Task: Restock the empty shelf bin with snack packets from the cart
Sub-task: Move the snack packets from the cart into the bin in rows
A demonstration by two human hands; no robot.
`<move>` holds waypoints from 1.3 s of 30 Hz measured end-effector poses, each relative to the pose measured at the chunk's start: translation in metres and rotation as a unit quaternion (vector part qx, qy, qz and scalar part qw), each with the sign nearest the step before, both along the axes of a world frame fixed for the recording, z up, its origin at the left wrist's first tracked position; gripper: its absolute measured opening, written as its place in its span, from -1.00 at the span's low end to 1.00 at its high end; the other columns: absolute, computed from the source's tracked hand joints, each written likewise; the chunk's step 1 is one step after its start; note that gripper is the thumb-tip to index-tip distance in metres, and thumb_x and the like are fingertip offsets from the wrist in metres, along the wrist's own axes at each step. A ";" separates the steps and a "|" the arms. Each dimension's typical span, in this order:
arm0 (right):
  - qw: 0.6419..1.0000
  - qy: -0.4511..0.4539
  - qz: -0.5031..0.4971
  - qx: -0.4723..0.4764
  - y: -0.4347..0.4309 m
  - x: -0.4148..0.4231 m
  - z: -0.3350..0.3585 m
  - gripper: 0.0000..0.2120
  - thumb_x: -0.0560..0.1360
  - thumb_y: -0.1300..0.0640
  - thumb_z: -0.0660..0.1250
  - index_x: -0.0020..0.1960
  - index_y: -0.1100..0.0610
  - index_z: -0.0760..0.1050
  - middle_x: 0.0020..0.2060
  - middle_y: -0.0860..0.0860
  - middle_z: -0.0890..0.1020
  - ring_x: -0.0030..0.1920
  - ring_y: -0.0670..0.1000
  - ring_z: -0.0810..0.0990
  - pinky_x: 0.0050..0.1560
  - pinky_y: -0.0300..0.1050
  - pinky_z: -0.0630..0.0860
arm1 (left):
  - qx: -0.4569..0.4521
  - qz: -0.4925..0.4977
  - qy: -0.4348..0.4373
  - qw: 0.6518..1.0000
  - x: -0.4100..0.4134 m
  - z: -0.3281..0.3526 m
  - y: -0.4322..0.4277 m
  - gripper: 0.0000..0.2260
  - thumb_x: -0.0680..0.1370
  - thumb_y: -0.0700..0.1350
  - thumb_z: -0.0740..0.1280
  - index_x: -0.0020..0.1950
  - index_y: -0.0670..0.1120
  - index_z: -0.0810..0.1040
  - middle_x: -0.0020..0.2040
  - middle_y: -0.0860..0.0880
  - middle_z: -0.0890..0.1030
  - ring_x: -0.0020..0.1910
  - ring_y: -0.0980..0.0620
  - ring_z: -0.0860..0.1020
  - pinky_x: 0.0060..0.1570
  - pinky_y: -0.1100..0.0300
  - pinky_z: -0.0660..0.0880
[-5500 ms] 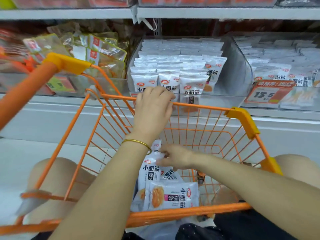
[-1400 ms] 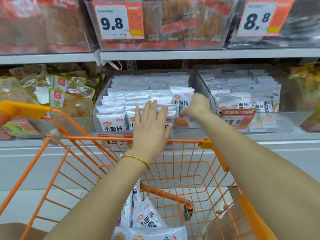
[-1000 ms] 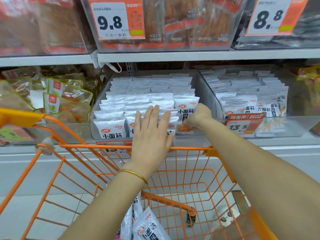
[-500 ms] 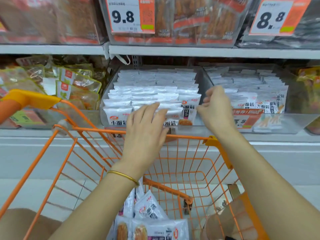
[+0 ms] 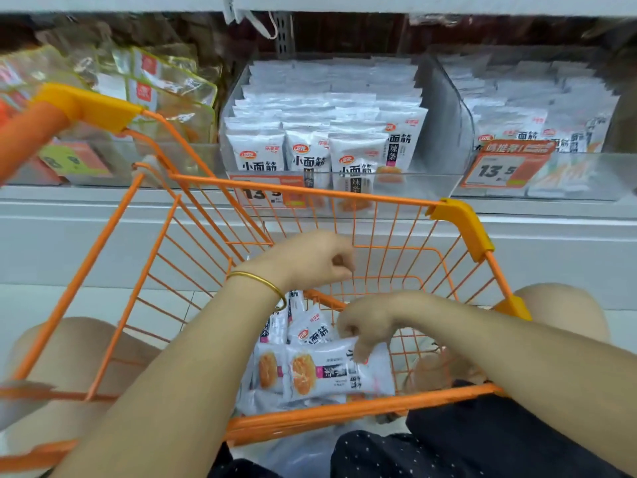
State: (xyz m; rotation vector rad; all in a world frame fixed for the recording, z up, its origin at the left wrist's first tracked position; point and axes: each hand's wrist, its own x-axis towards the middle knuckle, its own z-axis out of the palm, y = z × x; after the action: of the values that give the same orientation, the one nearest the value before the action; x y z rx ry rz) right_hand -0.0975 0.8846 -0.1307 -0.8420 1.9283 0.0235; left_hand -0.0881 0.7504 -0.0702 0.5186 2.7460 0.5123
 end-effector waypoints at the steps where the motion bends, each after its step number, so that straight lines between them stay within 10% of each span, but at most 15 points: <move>1: 0.999 -0.011 -0.040 -0.021 0.003 -0.005 0.008 -0.83 0.48 0.16 0.39 -0.13 0.13 0.39 -0.24 -0.01 0.44 -0.19 0.04 0.48 -0.35 -0.18 0.43 | -0.003 -0.005 -0.039 0.999 0.001 0.000 0.001 -0.83 0.54 -0.08 0.33 0.09 -0.08 0.60 -0.01 0.03 0.59 -0.08 0.12 0.48 -0.08 0.26 0.41; 8: 0.950 0.063 -0.234 -0.197 0.042 -0.025 0.073 -0.91 0.46 0.22 0.40 -0.12 0.10 0.49 -0.26 -0.04 0.49 -0.27 -0.07 0.50 -0.35 -0.23 0.45 | 0.029 -0.013 -0.183 0.983 0.004 -0.002 0.004 -0.84 0.49 0.00 0.39 -0.06 -0.08 0.54 -0.18 0.02 0.58 -0.19 0.07 0.53 -0.16 0.21 0.45; 14: 0.708 -0.043 -0.539 -0.454 0.063 -0.023 0.093 -0.91 0.52 0.13 0.32 0.01 0.09 0.47 -0.13 0.06 0.65 -0.26 -0.01 0.68 -0.24 -0.07 0.66 | 0.326 0.166 -0.121 0.923 0.001 0.017 0.011 -0.89 0.52 -0.20 0.36 0.02 -0.20 0.57 -0.10 -0.08 0.66 -0.23 0.12 0.60 -0.24 0.24 0.53; 18: 0.718 -0.068 -0.515 -0.463 0.067 -0.018 0.095 -0.82 0.49 0.22 0.36 0.07 0.06 0.52 -0.04 0.02 0.69 -0.14 0.00 0.70 -0.19 -0.09 0.64 | 0.384 0.196 -0.076 0.899 -0.010 0.033 0.023 -0.81 0.55 -0.11 0.33 0.13 -0.11 0.57 -0.02 -0.04 0.67 -0.18 0.09 0.63 -0.25 0.20 0.55; 21: 0.687 0.020 -0.538 -0.488 0.069 -0.029 0.109 -0.80 0.47 0.28 0.38 0.09 0.16 0.54 -0.06 0.09 0.69 -0.20 -0.02 0.69 -0.28 -0.16 0.63 | 0.376 0.217 0.031 0.900 -0.025 0.042 0.037 -0.86 0.56 -0.07 0.29 0.04 -0.08 0.58 -0.10 -0.02 0.63 -0.26 0.11 0.56 -0.31 0.25 0.49; 25: 0.624 0.239 -0.558 -0.492 0.076 -0.065 0.139 -0.72 0.44 0.22 0.42 0.13 0.21 0.51 0.00 0.08 0.67 -0.07 0.04 0.66 -0.06 0.04 0.63 | 0.165 0.199 0.315 0.913 -0.049 0.050 0.043 -0.70 0.55 -0.08 0.29 0.25 -0.14 0.50 0.22 -0.11 0.49 0.20 -0.07 0.43 0.18 0.16 0.34; 31: 0.685 0.397 -0.498 -0.353 0.053 -0.122 0.140 -0.65 0.41 0.25 0.42 0.16 0.20 0.43 0.08 0.08 0.58 0.06 0.08 0.56 -0.15 -0.14 0.40 | -0.080 0.150 0.304 0.937 -0.072 0.038 0.036 -0.51 0.59 0.03 0.19 0.48 -0.04 0.19 0.53 -0.16 0.08 0.52 -0.11 -0.01 0.46 -0.13 -0.08; 39: 0.735 0.388 -0.506 -0.231 0.038 -0.156 0.089 -0.75 0.46 0.30 0.36 0.06 0.19 0.34 0.05 0.15 0.54 0.04 0.15 0.53 -0.14 -0.06 0.40 | -0.089 0.120 0.357 0.922 -0.073 0.023 0.028 -0.50 0.57 -0.03 0.25 0.48 -0.08 0.24 0.51 -0.20 0.17 0.51 -0.17 0.07 0.45 -0.11 -0.13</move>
State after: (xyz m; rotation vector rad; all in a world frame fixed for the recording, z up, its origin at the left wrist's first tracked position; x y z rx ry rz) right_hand -0.2530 0.9231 -0.0414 0.1146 3.0395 -0.9308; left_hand -0.1611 0.7785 -0.0470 0.3725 3.5401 0.1178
